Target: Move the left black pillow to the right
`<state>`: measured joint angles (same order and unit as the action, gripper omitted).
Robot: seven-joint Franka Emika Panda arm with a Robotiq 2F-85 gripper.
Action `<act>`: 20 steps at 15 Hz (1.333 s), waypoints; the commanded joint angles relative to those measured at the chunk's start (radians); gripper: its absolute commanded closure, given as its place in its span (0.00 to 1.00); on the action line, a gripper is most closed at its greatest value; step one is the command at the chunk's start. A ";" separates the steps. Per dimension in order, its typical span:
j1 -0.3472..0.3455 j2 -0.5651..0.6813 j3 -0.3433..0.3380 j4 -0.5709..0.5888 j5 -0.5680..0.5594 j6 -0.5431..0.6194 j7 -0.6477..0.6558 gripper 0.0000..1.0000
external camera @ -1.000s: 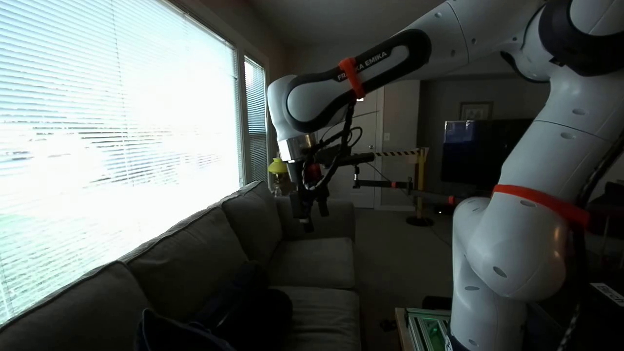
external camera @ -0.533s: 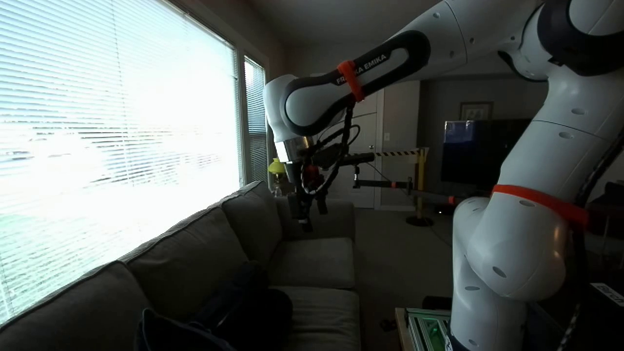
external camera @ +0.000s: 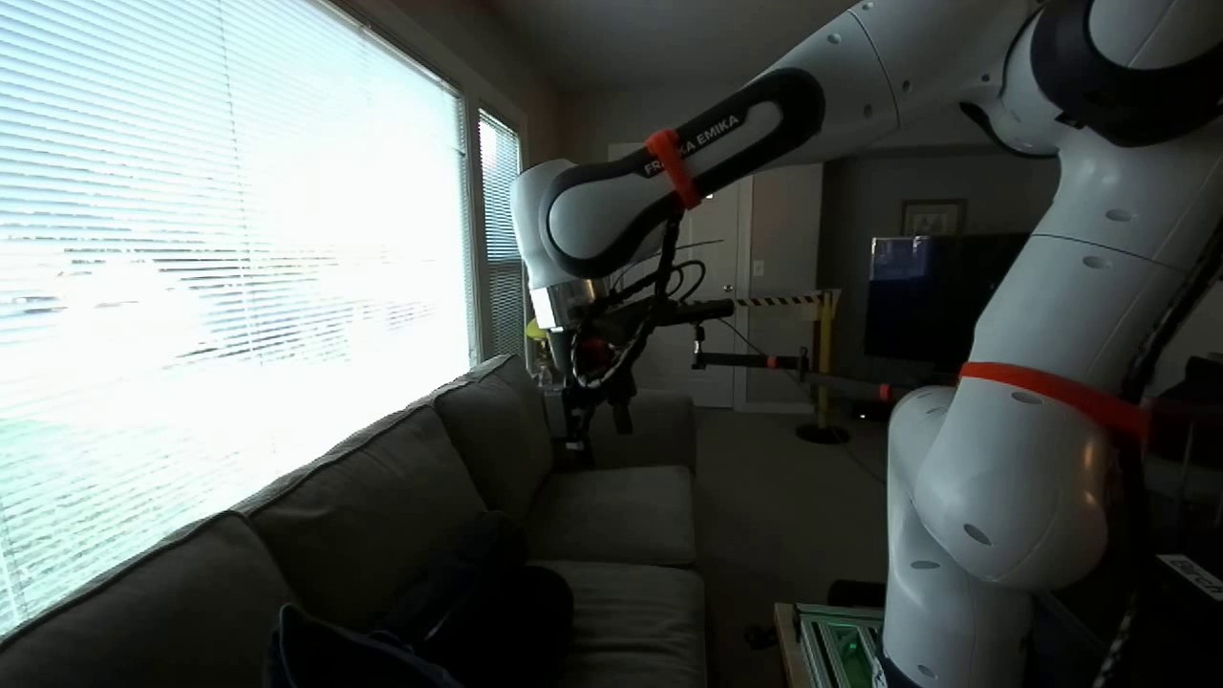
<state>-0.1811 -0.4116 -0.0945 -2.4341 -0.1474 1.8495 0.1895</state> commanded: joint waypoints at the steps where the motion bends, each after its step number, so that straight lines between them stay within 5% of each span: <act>1: 0.029 0.035 -0.024 -0.015 0.123 0.147 -0.016 0.00; 13: 0.153 0.182 -0.009 -0.052 0.401 0.612 -0.222 0.00; 20: 0.159 0.228 0.020 -0.044 0.380 0.632 -0.211 0.00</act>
<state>-0.0191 -0.1833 -0.0781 -2.4787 0.2331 2.4834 -0.0221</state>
